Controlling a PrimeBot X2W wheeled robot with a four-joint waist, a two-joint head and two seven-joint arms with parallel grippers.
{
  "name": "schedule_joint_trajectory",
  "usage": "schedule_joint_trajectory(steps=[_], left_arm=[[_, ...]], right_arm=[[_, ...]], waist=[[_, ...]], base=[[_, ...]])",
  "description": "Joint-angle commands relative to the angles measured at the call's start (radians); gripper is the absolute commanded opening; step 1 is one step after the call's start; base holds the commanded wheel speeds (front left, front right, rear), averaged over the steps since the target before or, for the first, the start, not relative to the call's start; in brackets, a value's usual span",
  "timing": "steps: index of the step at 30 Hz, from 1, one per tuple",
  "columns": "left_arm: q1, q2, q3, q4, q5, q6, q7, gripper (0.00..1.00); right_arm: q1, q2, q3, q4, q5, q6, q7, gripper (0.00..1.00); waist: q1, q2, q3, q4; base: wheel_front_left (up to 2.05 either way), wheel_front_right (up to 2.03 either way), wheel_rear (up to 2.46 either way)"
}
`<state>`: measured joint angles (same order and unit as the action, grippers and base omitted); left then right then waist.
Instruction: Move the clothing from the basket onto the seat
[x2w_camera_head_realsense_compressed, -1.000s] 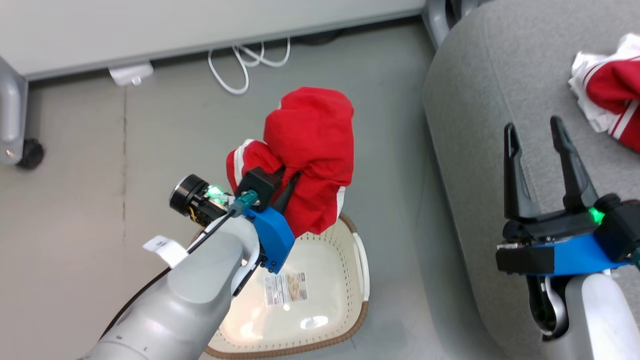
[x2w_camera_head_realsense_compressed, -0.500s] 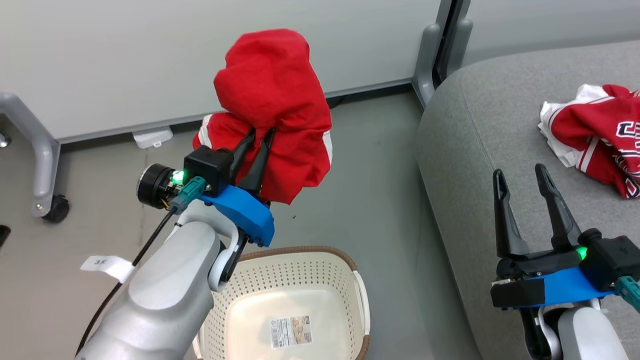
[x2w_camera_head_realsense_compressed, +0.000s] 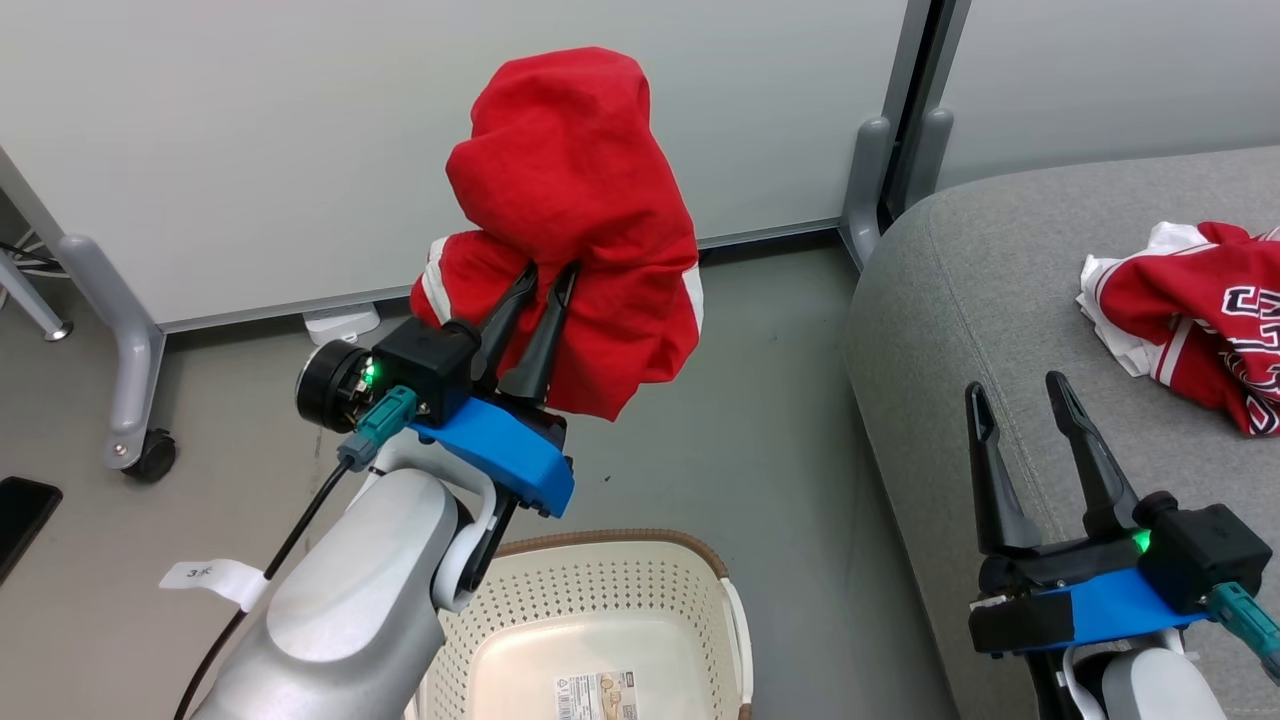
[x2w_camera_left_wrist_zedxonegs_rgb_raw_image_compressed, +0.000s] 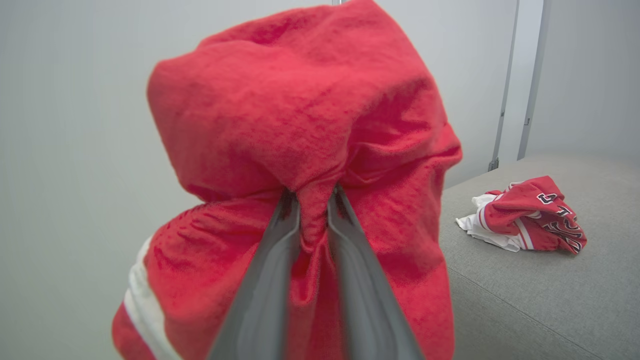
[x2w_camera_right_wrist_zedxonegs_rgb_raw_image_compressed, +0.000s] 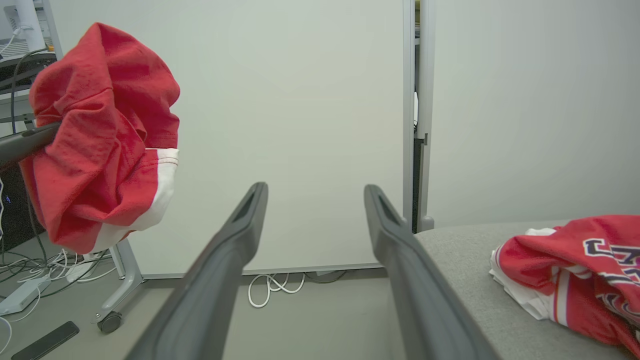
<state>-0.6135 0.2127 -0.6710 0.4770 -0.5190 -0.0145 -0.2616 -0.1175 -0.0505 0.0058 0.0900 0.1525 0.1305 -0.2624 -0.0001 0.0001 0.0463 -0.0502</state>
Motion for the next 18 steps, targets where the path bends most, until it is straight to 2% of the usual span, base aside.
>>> schedule_joint_trajectory(steps=[1, 8, 18], left_arm=[[0.013, 0.000, 0.004, -0.006, 0.007, 0.000, -0.005, 0.00], [0.013, -0.001, 0.006, -0.013, 0.010, -0.003, -0.005, 0.00], [-0.019, -0.022, -0.006, -0.006, 0.029, -0.013, -0.005, 0.00]], right_arm=[[0.010, 0.000, 0.003, -0.003, -0.003, 0.001, -0.004, 1.00], [-0.030, 0.000, 0.045, -0.034, -0.001, 0.001, -0.004, 1.00], [-0.139, -0.008, 0.270, 0.009, 0.032, 0.001, -0.004, 1.00]], waist=[[0.0001, -0.0001, 0.000, 0.001], [0.0001, -0.0001, 0.006, 0.002], [0.0001, -0.0001, 0.024, 0.027]], base=[[0.00, 0.00, 0.00], [0.00, 0.00, 0.00], [0.00, 0.00, 0.00]])
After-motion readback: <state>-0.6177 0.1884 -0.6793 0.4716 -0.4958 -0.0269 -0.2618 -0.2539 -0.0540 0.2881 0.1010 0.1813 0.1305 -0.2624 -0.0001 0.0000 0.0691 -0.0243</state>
